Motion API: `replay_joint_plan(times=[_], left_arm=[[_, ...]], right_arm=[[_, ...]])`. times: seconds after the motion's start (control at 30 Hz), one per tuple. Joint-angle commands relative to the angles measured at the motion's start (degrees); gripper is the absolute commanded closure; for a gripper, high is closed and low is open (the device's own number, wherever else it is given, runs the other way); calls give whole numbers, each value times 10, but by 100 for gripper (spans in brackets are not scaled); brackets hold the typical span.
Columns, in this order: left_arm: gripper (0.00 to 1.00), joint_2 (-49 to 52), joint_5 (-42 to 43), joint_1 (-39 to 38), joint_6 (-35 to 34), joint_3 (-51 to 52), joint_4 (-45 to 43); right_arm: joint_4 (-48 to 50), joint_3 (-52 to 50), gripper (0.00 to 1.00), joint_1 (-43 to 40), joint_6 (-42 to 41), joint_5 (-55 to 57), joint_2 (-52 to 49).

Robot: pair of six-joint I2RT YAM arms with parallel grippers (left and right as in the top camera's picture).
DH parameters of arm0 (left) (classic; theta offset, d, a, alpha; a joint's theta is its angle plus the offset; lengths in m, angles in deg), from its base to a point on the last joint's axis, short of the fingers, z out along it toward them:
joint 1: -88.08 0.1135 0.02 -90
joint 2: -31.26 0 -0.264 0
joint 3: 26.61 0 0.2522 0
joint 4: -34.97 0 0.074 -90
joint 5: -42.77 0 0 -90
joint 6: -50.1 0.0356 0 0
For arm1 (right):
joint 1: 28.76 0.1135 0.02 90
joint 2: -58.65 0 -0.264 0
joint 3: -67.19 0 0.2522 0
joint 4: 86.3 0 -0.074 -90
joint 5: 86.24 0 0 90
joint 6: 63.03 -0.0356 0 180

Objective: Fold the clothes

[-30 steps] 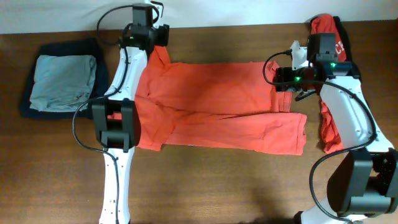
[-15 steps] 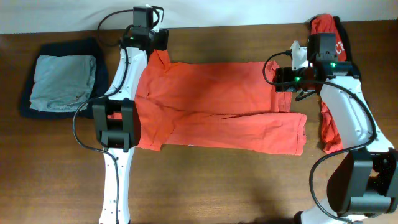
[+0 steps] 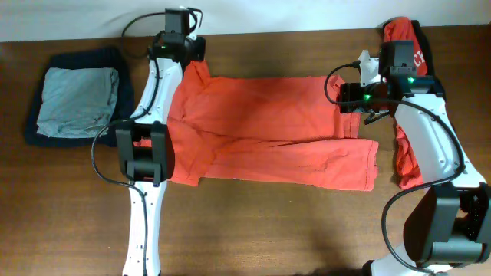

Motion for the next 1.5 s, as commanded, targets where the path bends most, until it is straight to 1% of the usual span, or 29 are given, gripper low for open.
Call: replay_joint_plan(times=[0.0, 0.13, 0.23, 0.3, 0.47, 0.6, 0.73, 0.87, 1.0, 1.13, 1.37, 1.47], left_arm=[[99, 5, -4, 3, -17, -62, 19], [99, 5, -4, 3, -25, -113, 60], [99, 5, -5, 3, -36, -155, 114], [99, 5, -6, 3, -44, -183, 158], [99, 5, -7, 3, -55, -209, 215], [99, 5, -6, 3, -70, -209, 232], [99, 5, -6, 3, -70, -209, 240], [100, 5, -6, 3, -70, -209, 244], [99, 5, -9, 3, -69, -209, 245], [99, 5, -35, 3, -69, -209, 246], [99, 5, -37, 3, -69, -209, 247], [99, 5, -37, 3, -69, -209, 248]], right_arm=[[0, 9, 30, 2, 4, 3, -1], [0, 9, 30, 2, 4, 3, -1], [5, 8, 31, 2, 4, 3, -5], [18, 8, 30, 2, 4, 3, -16], [65, 8, 31, 2, 3, 3, -61], [108, 8, 31, 2, 4, 3, -115], [169, 8, 30, 2, 6, 3, -158], [224, 8, 30, 2, 10, 3, -180], [270, 8, 30, 2, 35, 8, -191], [294, 8, 30, 2, 61, 14, -203], [315, 8, 31, 2, 66, 21, -231], [331, 8, 38, 2, 66, 21, -236]])
